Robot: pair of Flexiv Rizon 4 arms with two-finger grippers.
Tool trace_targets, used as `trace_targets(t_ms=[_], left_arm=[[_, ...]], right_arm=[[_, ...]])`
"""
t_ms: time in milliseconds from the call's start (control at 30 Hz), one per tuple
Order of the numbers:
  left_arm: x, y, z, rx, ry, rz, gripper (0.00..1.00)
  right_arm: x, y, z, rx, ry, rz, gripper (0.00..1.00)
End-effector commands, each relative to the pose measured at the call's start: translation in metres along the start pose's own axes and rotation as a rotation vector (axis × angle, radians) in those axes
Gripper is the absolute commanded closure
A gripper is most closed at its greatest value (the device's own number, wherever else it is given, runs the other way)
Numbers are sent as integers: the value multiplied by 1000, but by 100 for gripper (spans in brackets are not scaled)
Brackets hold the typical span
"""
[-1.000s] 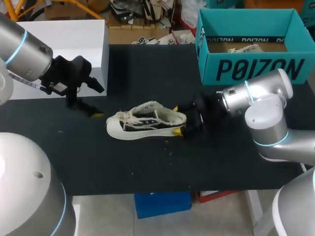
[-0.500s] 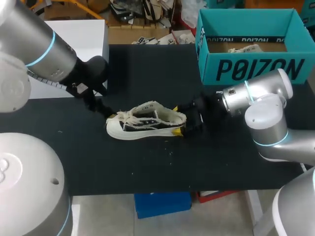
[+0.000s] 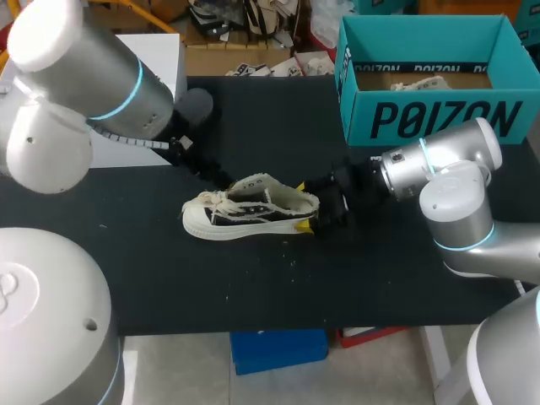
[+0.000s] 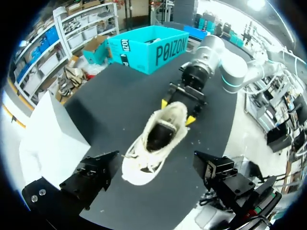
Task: Take the shoe out of the shoebox, open the shoe tongue, remove and reinsert the insole, then place the shoe into the shoebox
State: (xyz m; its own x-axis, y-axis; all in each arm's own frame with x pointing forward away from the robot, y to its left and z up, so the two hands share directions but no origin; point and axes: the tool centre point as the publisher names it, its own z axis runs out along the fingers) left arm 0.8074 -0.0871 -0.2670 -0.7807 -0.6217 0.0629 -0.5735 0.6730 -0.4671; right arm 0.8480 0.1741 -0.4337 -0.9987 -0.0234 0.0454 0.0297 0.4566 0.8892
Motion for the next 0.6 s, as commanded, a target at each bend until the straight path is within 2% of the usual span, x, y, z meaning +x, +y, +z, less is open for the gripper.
trace_targets(t_ms=[33, 433, 500, 600], left_arm=[[3, -22, 25, -192, -372, -752, 0], [3, -22, 25, -192, -372, -752, 0], [3, -32, 36, -261, -413, -875, 0], [9, -39, 47, -283, -435, -933, 0]], right_arm=[[-2, -4, 6, 1, 1, 1, 100], [-2, -4, 6, 1, 1, 1, 100], [-2, -4, 6, 1, 1, 1, 100], [-2, -4, 6, 1, 1, 1, 100]])
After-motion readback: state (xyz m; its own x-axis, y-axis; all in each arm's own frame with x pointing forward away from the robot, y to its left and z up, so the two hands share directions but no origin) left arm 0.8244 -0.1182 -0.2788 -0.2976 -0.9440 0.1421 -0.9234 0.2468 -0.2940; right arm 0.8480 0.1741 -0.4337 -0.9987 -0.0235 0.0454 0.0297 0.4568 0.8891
